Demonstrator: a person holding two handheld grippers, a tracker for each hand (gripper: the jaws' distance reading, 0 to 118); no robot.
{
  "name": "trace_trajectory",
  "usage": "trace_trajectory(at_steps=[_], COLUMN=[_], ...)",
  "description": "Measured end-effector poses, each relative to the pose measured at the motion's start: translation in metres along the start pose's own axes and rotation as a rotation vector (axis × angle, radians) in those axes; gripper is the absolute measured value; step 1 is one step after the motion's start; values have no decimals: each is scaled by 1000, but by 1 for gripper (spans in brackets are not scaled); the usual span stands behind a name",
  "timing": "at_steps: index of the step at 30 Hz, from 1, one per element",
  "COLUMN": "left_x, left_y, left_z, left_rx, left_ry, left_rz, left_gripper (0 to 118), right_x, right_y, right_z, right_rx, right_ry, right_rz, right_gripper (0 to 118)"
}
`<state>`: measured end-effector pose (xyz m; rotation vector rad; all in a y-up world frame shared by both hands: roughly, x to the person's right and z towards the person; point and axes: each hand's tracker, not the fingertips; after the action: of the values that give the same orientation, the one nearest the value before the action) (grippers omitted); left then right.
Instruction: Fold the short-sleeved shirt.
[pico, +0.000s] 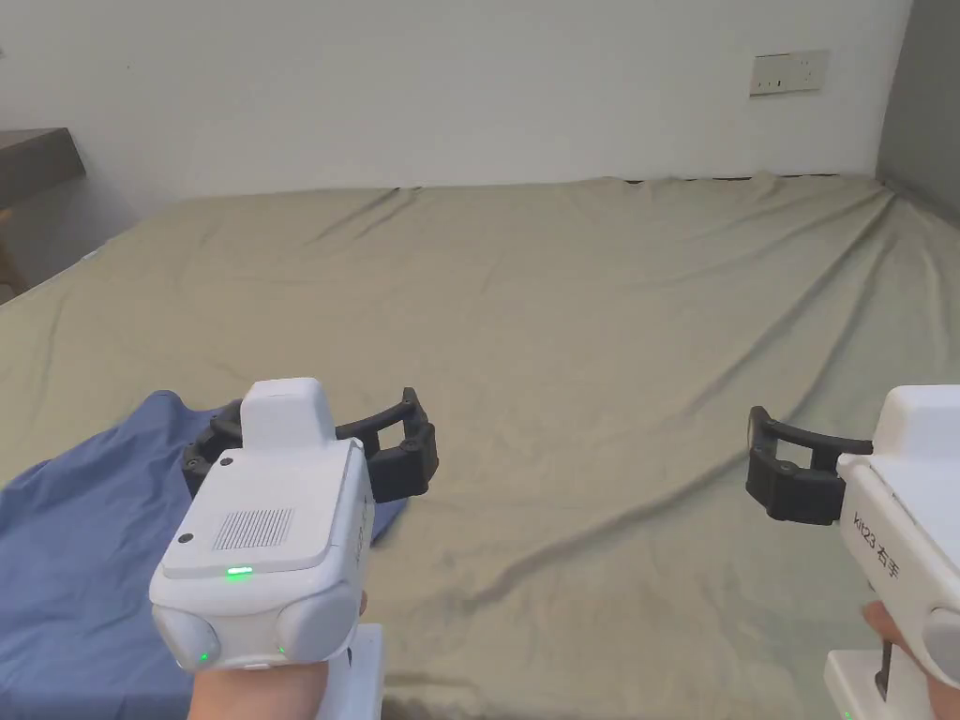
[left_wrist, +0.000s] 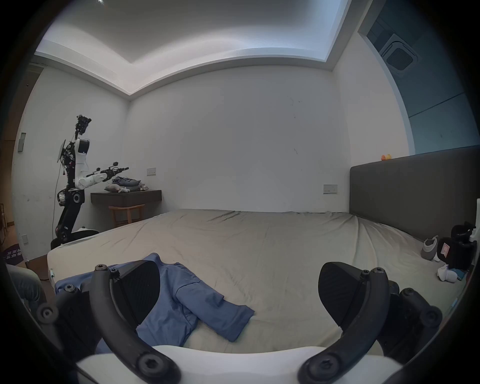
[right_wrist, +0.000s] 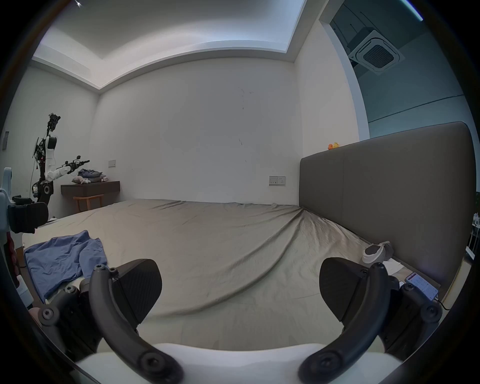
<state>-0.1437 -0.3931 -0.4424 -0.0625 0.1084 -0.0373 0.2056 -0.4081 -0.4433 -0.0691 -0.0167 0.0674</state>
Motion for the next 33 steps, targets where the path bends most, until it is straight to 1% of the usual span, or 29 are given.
trace_trajectory(at_steps=[12, 13, 14, 15, 16, 17, 18, 19, 20, 21, 22, 23, 24, 25, 26, 27, 28, 29, 30, 31, 32, 33], left_x=[1, 2, 6, 13, 26, 40, 49, 56, 57, 57, 59, 66, 72, 78, 79, 79, 76, 69, 56, 39, 18, 5], left_y=[1, 3, 5, 5, 2, -13, -30, -56, -84, -104, -118, -118, -119, -115, -107, -97, -79, -60, -39, -20, -5, 3], left_z=[-2, -2, -3, -4, -6, -6, -5, -1, 4, 5, 10, 12, 13, 12, 12, 12, 11, 9, 7, 9, 13, 15], left_rx=[-12, -17, -13, -6, 1, 25, 65, 143, 224, 253, 236, 130, 73, 29, 19, 14, -20, -60, -85, -64, -8, 19], left_ry=[-5, -5, 0, 19, 54, 69, 62, 47, 49, 38, -14, -104, -144, -159, -164, -169, -183, -189, -187, -216, -268, -253], left_rz=[-7, -30, -110, -234, -467, -716, -960, -1259, -1524, -1691, -1776, -1724, -1660, -1549, -1461, -1341, -1124, -870, -676, -420, -162, -31], left_gripper=[118, 118, 118, 118, 118, 118, 118, 118, 118, 118, 118, 118, 118, 118, 118, 118, 118, 117, 118, 118, 118, 118], right_x=[0, -4, -14, -26, -43, -66, -76, -85, -89, -90, -90, -92, -93, -100, -102, -98, -95, -90, -83, -67, -50, -32], right_y=[-1, -3, 0, 1, -3, -11, -29, -54, -80, -100, -118, -124, -126, -119, -112, -103, -88, -68, -46, -27, -6, 6], right_z=[-1, 0, 3, 4, 8, 15, 19, 26, 30, 35, 37, 40, 40, 38, 36, 31, 28, 26, 25, 16, 11, 8], right_rx=[-11, -20, 32, 70, 123, 248, 269, 376, 428, 453, 434, 343, 255, 176, 143, 148, 158, 156, 144, 116, 81, 80], right_ry=[-2, 0, 1, 3, 4, 37, 53, 82, 84, 104, 144, 230, 295, 334, 342, 316, 276, 283, 264, 246, 254, 273], right_rz=[-6, 15, 179, 348, 598, 959, 1168, 1480, 1735, 1942, 2071, 2069, 1996, 1829, 1715, 1630, 1503, 1313, 1091, 850, 554, 291], right_gripper=[118, 118, 118, 118, 118, 118, 118, 118, 118, 118, 118, 118, 118, 118, 118, 118, 118, 118, 118, 118, 118, 118])
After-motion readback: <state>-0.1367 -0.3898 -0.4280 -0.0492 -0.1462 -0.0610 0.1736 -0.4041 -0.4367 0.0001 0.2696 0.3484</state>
